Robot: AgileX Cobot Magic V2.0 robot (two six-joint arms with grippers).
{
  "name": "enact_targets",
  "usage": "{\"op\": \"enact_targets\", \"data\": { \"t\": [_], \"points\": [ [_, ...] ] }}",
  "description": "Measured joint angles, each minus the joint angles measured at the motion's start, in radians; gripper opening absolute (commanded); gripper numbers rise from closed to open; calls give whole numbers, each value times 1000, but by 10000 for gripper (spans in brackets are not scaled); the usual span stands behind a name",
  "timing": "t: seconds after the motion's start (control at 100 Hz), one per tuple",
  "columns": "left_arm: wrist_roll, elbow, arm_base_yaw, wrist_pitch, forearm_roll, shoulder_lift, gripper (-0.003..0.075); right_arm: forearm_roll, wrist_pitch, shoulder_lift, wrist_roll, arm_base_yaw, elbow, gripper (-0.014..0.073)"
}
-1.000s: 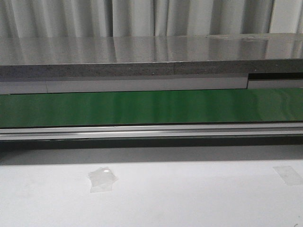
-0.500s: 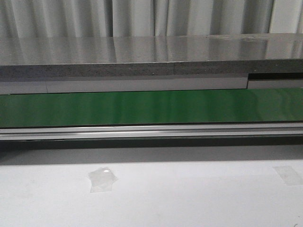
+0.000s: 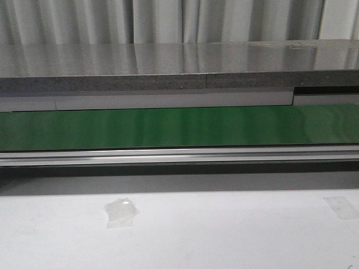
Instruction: Move button from left to right
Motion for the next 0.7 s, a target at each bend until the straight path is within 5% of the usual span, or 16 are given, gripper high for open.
{"op": "enact_targets", "data": {
  "t": [0.37, 0.7],
  "points": [
    [0, 0, 0, 0, 0, 0, -20, -9, -126, -82, 12, 27, 243, -68],
    [0, 0, 0, 0, 0, 0, -20, -9, -227, -82, 21, 27, 284, -68]
  ]
}}
